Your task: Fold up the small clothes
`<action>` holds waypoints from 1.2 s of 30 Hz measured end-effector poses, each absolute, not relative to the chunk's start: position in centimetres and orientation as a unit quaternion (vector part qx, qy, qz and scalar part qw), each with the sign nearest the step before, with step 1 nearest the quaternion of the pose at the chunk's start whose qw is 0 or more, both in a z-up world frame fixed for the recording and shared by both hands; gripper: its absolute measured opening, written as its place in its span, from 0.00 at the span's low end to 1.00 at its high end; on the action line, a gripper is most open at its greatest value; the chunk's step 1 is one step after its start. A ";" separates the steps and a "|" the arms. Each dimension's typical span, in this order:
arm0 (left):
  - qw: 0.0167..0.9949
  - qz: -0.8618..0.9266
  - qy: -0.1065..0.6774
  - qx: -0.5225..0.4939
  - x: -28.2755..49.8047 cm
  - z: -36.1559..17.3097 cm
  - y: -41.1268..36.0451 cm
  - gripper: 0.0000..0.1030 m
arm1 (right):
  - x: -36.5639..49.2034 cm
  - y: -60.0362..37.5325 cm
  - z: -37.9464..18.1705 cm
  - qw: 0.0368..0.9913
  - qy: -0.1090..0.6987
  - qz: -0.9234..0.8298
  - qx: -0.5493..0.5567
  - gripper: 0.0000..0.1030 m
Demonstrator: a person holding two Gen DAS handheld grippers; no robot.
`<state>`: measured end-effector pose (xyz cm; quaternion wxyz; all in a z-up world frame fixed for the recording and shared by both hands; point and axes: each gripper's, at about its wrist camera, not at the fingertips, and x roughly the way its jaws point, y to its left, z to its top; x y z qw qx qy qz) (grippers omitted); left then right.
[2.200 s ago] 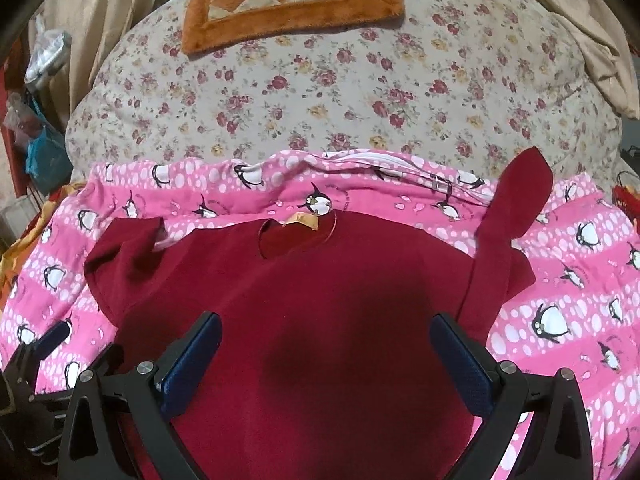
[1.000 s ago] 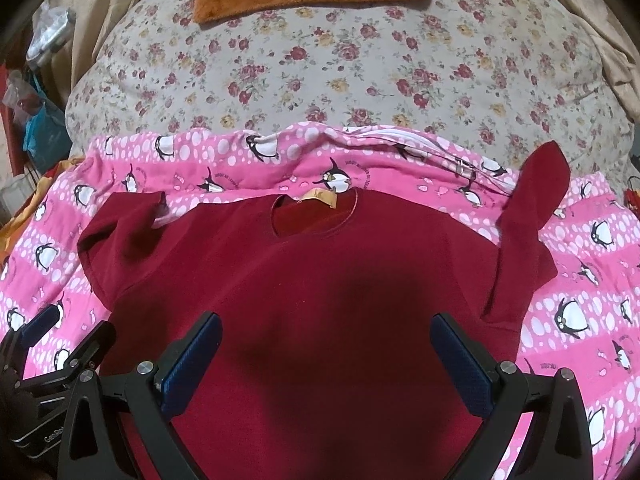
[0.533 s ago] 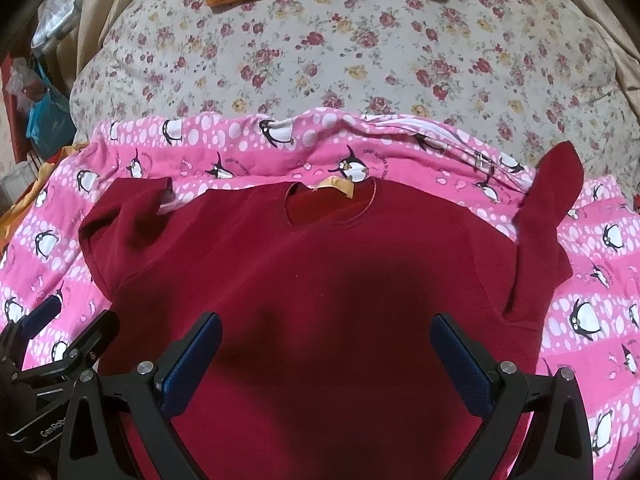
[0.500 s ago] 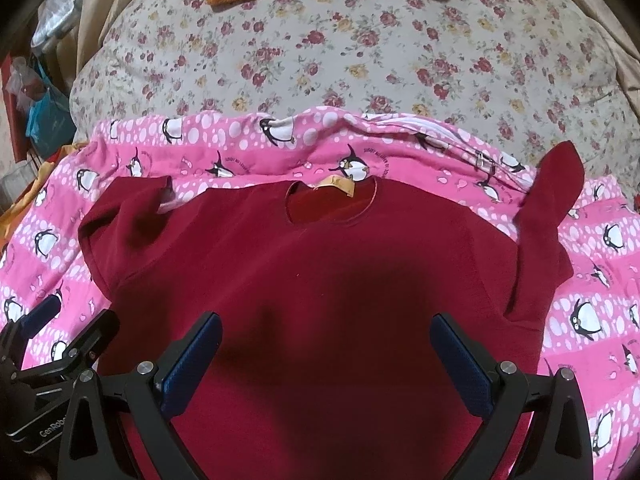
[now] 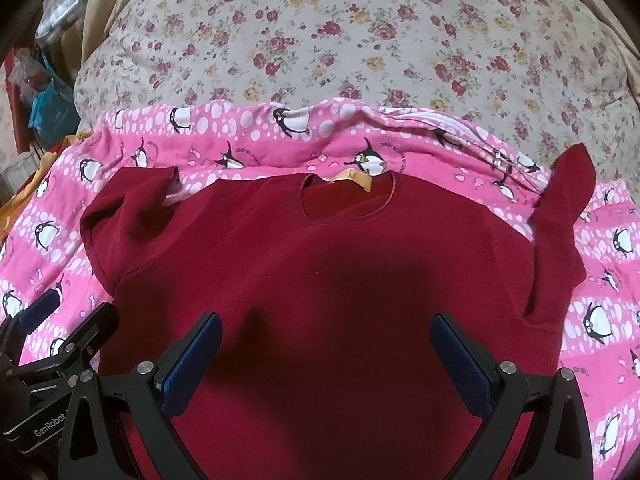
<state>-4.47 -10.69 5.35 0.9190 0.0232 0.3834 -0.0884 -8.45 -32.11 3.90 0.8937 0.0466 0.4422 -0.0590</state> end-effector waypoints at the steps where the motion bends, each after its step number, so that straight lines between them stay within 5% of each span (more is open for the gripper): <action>1: 0.918 -0.082 0.389 0.014 -4.1 5.2 -10.1 0.99 | -8.3 -32.0 3.9 0.893 0.443 -0.056 0.047 1.00; 5: 0.908 -0.057 0.414 -0.025 -2.9 4.3 -8.0 0.99 | -7.4 -30.9 4.2 0.896 0.440 -0.023 0.050 0.98; 10: 0.901 -0.028 0.428 -0.065 -1.7 3.7 -5.7 0.99 | -4.9 -28.3 4.8 0.897 0.436 0.034 0.059 0.77; 14: 0.893 -0.002 0.443 -0.078 -0.8 3.0 -4.5 0.99 | -2.4 -25.3 6.0 0.905 0.417 0.071 0.036 0.70; 26: 0.875 0.019 0.470 -0.118 0.7 1.5 -2.3 0.99 | 7.9 -18.1 6.0 0.858 0.440 0.209 0.160 0.68; 36: 0.873 0.029 0.474 -0.112 1.2 1.2 -2.1 0.98 | 13.7 -17.5 0.0 0.802 0.511 0.213 0.225 0.61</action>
